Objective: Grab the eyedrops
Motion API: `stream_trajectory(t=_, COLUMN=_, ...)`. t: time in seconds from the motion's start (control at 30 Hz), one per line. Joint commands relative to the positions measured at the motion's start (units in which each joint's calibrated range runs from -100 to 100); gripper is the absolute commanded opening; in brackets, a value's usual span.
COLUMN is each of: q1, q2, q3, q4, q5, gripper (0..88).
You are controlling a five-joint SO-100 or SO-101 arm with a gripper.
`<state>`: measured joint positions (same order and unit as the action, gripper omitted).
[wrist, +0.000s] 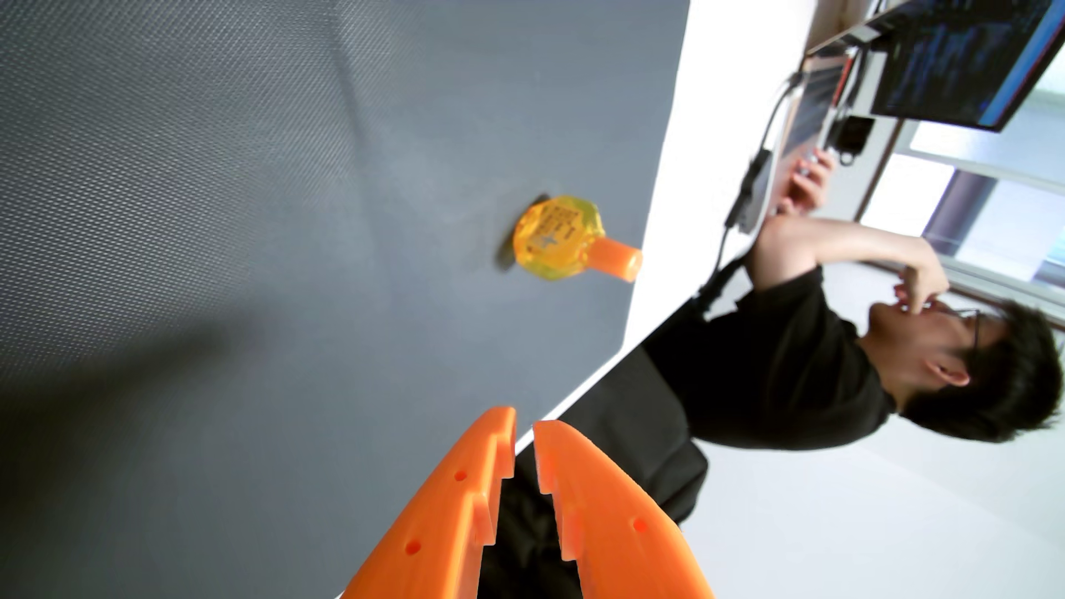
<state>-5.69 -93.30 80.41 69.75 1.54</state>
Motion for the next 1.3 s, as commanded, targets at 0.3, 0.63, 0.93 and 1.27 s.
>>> stream_trajectory(t=0.3, q1=-2.7, q2=36.19, q3=-26.96, q4=-1.08, q5=0.11, gripper=1.4)
stream_trajectory(t=0.63, q1=-4.86, q2=56.83, q3=-45.06, q4=2.65, q5=-2.93, gripper=1.4)
stream_trajectory(t=0.93, q1=-4.95, q2=63.79, q3=-45.42, q4=-5.32, q5=-8.22, gripper=1.4)
stream_trajectory(t=1.27, q1=-5.03, q2=65.49, q3=-47.4, q4=-9.47, q5=-13.5, gripper=13.0)
